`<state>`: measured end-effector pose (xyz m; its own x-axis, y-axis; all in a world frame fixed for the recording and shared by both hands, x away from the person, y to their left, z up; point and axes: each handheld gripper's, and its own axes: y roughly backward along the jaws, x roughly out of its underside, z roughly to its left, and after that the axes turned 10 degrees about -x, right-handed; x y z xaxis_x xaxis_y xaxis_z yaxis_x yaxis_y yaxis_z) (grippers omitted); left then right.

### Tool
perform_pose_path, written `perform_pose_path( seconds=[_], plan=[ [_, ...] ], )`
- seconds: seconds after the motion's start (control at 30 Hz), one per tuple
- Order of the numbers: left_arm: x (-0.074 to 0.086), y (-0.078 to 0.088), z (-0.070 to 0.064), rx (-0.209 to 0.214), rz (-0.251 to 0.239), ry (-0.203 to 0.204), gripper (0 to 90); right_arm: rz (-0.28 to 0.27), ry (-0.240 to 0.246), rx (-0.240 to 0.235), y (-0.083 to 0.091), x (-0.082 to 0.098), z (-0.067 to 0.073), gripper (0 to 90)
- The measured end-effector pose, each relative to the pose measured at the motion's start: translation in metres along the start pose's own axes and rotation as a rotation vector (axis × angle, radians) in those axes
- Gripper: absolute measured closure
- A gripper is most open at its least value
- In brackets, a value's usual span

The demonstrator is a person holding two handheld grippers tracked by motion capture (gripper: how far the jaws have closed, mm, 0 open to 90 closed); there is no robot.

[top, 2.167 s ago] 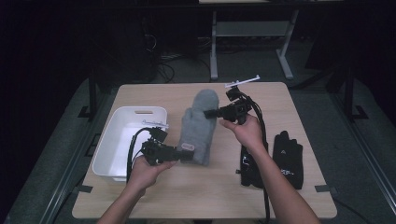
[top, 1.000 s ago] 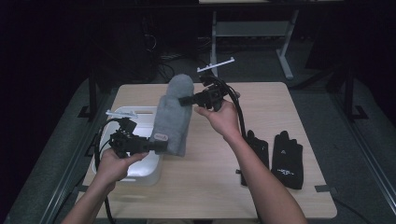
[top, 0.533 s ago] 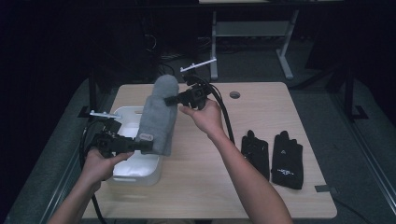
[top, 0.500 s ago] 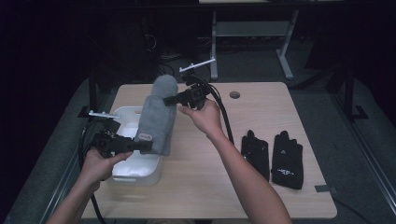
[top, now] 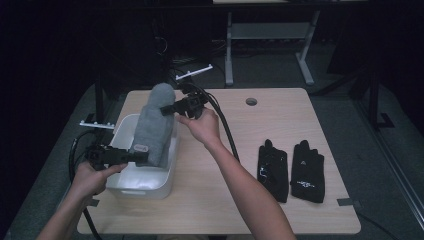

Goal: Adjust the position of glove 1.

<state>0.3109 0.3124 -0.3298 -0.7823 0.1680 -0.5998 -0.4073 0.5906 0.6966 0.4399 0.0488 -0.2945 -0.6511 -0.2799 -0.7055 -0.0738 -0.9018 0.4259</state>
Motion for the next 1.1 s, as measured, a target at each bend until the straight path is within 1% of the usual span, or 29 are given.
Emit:
perform_pose_path(
  seconds=[0.03,0.07,0.13,0.33,0.4,0.43,0.5,0.57,0.63,0.67,0.7,0.73,0.77,0.8,0.93,0.97,1.0,1.1],
  plan=[
    [0.001,0.000,0.002,-0.003,0.003,-0.002,55.2,0.000,0.005,0.002,-0.003,0.000,-0.001,75.2],
    [0.001,0.001,0.004,-0.005,0.008,-0.002,55.2,0.001,-0.001,-0.001,-0.005,0.000,-0.001,75.2],
    [0.002,0.001,0.008,-0.012,0.013,-0.003,55.2,0.003,0.001,-0.001,-0.011,-0.001,-0.002,75.2],
    [0.005,0.000,0.016,-0.026,0.028,0.015,55.1,0.005,-0.006,-0.006,-0.024,0.001,-0.007,75.1],
    [0.007,-0.001,0.020,-0.035,0.041,0.008,55.1,0.011,-0.010,-0.006,-0.028,0.002,-0.008,75.1],
    [0.007,-0.002,0.021,-0.039,0.042,0.013,55.1,0.012,-0.008,-0.006,-0.031,0.002,-0.009,75.1],
    [0.009,-0.003,0.024,-0.050,0.056,0.003,55.0,0.016,-0.014,-0.007,-0.035,0.004,-0.011,75.1],
    [0.012,-0.004,0.027,-0.060,0.058,-0.002,55.0,0.019,-0.020,-0.008,-0.039,0.005,-0.012,75.1],
    [0.013,-0.006,0.028,-0.071,0.069,-0.016,55.0,0.028,-0.020,-0.008,-0.043,0.006,-0.014,75.1],
    [0.014,-0.007,0.028,-0.076,0.068,-0.005,55.0,0.032,-0.019,-0.007,-0.045,0.007,-0.015,75.0],
    [0.014,-0.007,0.030,-0.084,0.081,-0.024,55.0,0.034,-0.021,-0.006,-0.046,0.008,-0.015,75.1],
    [0.015,-0.008,0.030,-0.090,0.081,-0.027,54.9,0.034,-0.020,-0.008,-0.048,0.009,-0.017,75.1],
    [0.015,-0.010,0.029,-0.090,0.079,-0.004,54.9,0.035,-0.028,-0.009,-0.049,0.010,-0.017,75.1],
    [0.016,-0.010,0.031,-0.092,0.094,-0.017,54.9,0.035,-0.028,-0.009,-0.050,0.011,-0.019,75.0],
    [0.018,-0.015,0.034,-0.095,0.105,-0.008,54.8,0.045,-0.044,-0.009,-0.055,0.016,-0.025,75.1],
    [0.019,-0.017,0.035,-0.094,0.104,0.003,54.6,0.045,-0.049,-0.010,-0.056,0.017,-0.026,75.0],
    [0.020,-0.017,0.036,-0.095,0.115,-0.006,54.3,0.048,-0.052,-0.006,-0.057,0.018,-0.027,74.9],
    [0.023,-0.021,0.038,-0.109,0.139,-0.013,54.0,0.064,-0.051,-0.002,-0.062,0.022,-0.030,74.8]
  ],
)
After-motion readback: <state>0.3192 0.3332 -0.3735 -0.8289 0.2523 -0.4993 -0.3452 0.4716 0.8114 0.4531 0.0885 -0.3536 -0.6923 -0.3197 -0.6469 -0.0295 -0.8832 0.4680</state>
